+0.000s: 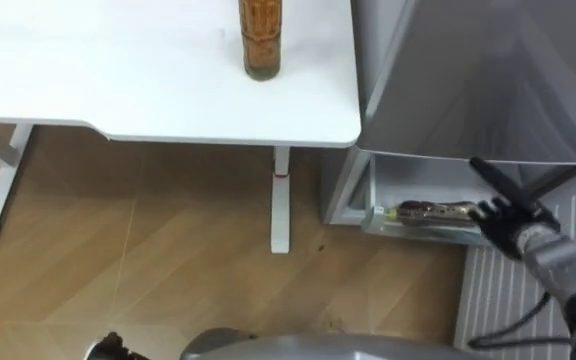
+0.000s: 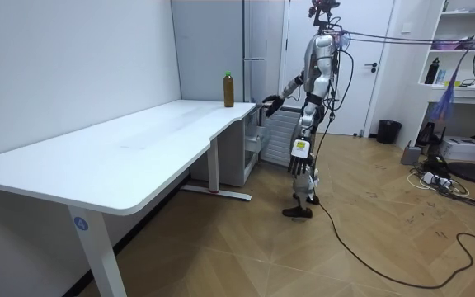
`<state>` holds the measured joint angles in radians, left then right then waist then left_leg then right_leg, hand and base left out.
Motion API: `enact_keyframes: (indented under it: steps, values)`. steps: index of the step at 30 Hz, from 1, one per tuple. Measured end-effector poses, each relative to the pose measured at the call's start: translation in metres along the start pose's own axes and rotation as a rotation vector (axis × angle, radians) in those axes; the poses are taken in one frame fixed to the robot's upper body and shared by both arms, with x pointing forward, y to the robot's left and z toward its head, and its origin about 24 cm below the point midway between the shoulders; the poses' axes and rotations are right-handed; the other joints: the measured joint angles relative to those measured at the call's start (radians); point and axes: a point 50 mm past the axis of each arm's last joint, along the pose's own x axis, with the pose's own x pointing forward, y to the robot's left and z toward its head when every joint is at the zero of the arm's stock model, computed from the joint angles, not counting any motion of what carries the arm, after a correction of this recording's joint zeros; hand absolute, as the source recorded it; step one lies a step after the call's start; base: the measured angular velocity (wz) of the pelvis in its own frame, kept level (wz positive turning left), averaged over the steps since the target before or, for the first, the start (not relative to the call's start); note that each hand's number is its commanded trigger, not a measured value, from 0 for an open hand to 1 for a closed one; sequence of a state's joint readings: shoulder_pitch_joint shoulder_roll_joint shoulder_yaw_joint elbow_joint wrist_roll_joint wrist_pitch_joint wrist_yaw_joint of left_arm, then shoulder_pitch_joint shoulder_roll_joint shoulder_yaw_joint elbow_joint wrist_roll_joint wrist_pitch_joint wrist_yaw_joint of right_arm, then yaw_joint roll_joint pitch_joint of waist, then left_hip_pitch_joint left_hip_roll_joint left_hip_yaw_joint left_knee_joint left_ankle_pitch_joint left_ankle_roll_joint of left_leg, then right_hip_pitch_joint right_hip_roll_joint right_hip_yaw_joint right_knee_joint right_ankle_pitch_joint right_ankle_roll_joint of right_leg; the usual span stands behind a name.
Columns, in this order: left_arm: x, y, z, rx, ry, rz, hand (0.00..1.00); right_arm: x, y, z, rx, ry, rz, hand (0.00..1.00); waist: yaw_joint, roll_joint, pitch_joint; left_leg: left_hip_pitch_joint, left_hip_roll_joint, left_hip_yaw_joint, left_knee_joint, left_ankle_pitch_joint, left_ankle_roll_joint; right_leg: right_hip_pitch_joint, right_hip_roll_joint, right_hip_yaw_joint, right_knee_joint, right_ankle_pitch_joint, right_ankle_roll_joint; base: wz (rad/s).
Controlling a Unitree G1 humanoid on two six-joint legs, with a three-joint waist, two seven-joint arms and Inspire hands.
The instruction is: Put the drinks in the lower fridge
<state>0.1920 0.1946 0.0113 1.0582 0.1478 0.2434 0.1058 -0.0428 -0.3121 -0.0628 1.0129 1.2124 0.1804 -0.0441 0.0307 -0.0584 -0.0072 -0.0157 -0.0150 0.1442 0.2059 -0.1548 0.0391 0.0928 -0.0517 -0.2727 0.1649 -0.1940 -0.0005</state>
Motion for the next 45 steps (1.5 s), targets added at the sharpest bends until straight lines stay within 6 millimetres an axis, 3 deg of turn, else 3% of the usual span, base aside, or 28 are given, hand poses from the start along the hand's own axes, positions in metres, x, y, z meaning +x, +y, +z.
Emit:
enact_keyframes:
  steps: [4, 10, 20, 24, 28, 38, 41, 45]
  values:
    - [-0.001, -0.007, -0.012, -0.044, 0.026, -0.022, 0.0, -0.007, -0.041, -0.043, 0.042, 0.101, -0.102, 0.0, -0.002, 0.01, 0.0064, 0.012, 0.0, 0.003, -0.006, -0.005, -0.003, 0.012, 0.002, 0.01, -0.014, -0.004, -0.002, -0.05]
    - [-0.003, -0.013, -0.019, -0.057, 0.03, -0.039, 0.0, -0.014, -0.066, -0.078, 0.02, 0.2, -0.195, 0.0, -0.009, 0.021, 0.0135, 0.04, 0.002, 0.013, -0.01, -0.011, -0.008, 0.031, 0.003, 0.029, -0.014, -0.011, -0.003, -0.08]
    - [-0.005, -0.022, -0.027, -0.112, 0.056, -0.059, 0.0, -0.029, -0.1, -0.097, -0.08, 0.295, -0.306, 0.0, -0.029, 0.022, 0.0129, 0.043, -0.011, -0.012, -0.002, -0.016, -0.006, 0.043, 0.002, 0.021, -0.015, -0.019, 0.0, 0.05]
    - [-0.006, -0.025, -0.032, -0.113, 0.066, -0.07, 0.0, -0.035, -0.111, -0.102, -0.28, 0.359, -0.332, 0.0, -0.027, 0.024, 0.0065, 0.04, -0.012, -0.018, 0.006, -0.02, -0.006, 0.044, 0.002, 0.018, -0.014, -0.022, -0.001, 0.02]
    - [-0.005, -0.027, -0.033, -0.113, 0.085, -0.074, 0.0, -0.035, -0.112, -0.1, -0.529, 0.406, -0.324, 0.0, -0.022, 0.026, 0.0049, 0.04, -0.009, -0.015, 0.014, -0.025, -0.006, 0.045, 0.002, 0.023, -0.012, -0.022, -0.001, -0.03]
    - [-0.004, -0.022, -0.031, -0.177, 0.089, -0.044, 0.0, -0.029, -0.104, -0.093, -0.689, 0.4, -0.301, 0.0, -0.02, 0.027, 0.0065, 0.044, -0.002, -0.019, 0.016, -0.026, -0.006, 0.052, 0.003, 0.022, -0.014, -0.022, -0.001, -0.01]
    - [-0.004, -0.02, -0.029, -0.241, 0.091, -0.016, 0.0, -0.027, -0.1, -0.09, -0.739, 0.393, -0.295, 0.0, -0.021, 0.029, 0.0072, 0.04, -0.001, -0.02, 0.022, -0.031, -0.007, 0.052, 0.003, 0.021, -0.014, -0.023, -0.002, 0.0]
    - [-0.003, -0.011, -0.015, -0.448, 0.057, 0.042, 0.0, -0.024, -0.094, -0.088, -0.794, 0.371, -0.276, 0.0, -0.017, 0.034, 0.009, 0.029, -0.001, -0.03, 0.03, -0.038, -0.007, 0.048, 0.006, 0.021, -0.015, -0.023, -0.002, 0.03]
